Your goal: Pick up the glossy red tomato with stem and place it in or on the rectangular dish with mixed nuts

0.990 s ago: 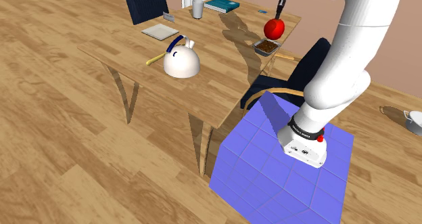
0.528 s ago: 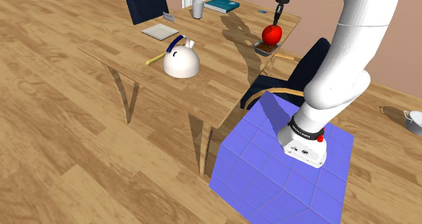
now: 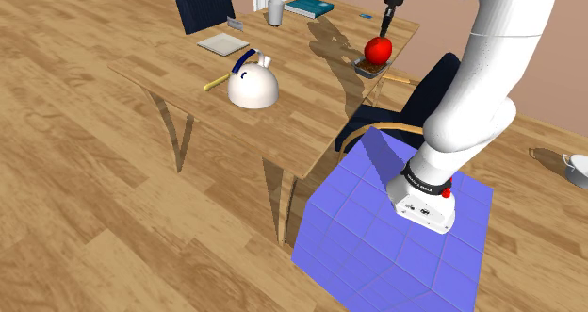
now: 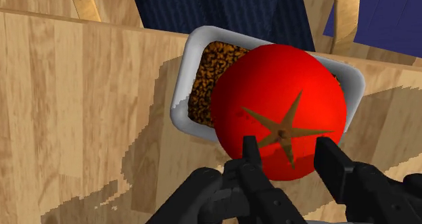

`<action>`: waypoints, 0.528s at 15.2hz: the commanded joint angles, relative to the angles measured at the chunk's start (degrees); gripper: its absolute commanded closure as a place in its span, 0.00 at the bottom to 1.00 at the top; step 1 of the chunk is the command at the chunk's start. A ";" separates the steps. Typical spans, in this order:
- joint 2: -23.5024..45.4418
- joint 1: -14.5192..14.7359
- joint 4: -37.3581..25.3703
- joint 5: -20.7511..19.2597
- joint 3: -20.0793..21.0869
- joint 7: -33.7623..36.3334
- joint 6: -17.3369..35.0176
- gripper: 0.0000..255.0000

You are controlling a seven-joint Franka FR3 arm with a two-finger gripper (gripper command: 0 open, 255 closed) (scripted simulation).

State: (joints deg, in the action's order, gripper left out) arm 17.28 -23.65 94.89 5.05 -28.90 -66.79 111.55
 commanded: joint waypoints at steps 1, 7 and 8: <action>0.00 0.00 -0.01 0.00 0.00 0.00 0.00 0.00; -0.76 0.11 -2.90 -0.44 -0.14 0.30 -3.56 0.00; -1.02 0.12 -4.51 -0.60 -0.20 0.41 -5.39 0.00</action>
State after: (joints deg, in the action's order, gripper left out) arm 16.31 -23.43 91.85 4.49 -29.04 -66.34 107.72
